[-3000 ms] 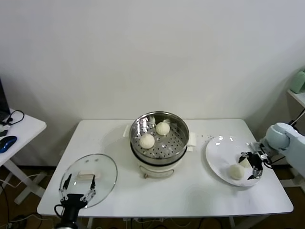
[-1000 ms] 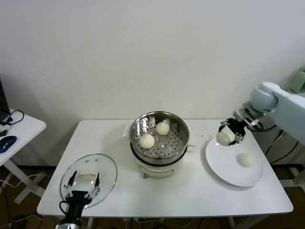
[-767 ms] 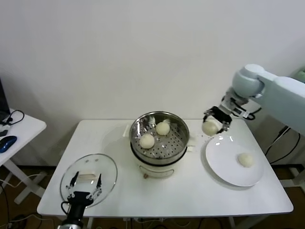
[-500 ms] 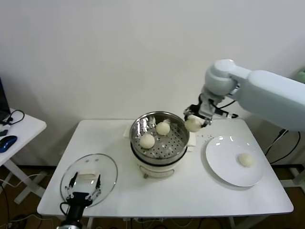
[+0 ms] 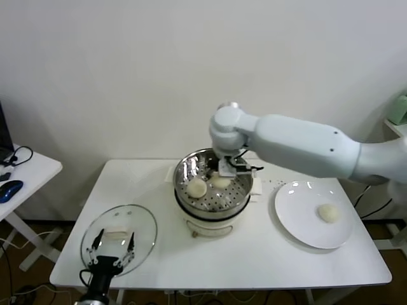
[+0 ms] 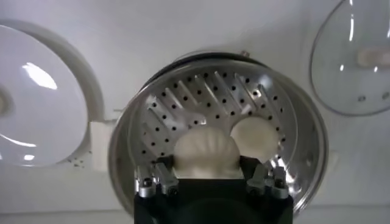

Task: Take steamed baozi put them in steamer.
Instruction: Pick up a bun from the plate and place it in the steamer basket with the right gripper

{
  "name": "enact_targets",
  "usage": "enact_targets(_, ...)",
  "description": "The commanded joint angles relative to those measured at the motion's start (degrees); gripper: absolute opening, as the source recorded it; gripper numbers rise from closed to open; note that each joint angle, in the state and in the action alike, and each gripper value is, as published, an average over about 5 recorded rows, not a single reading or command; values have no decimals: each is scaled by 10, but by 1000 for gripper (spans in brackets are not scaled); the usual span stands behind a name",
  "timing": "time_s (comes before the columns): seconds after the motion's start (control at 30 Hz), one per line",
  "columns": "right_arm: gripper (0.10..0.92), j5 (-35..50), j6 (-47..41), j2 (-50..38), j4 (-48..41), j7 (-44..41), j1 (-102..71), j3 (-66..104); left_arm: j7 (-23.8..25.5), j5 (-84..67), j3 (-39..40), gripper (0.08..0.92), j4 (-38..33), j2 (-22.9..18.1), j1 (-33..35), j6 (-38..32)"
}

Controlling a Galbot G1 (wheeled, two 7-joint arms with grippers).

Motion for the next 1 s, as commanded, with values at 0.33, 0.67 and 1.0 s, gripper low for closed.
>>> enact_targets(0.33,712,-49,48,36,-8,-1,-52,-17,0,4,5,823,10,3,-2,1)
enact_targets(0.67,712,-48,53,26,-3,2,-58,-20,0,6,6,823,16,1,-1,-1)
enact_targets(1.0,712,-46,54,23,-5,4,-61,-21,-2,7,7,823,21,0,0,-4)
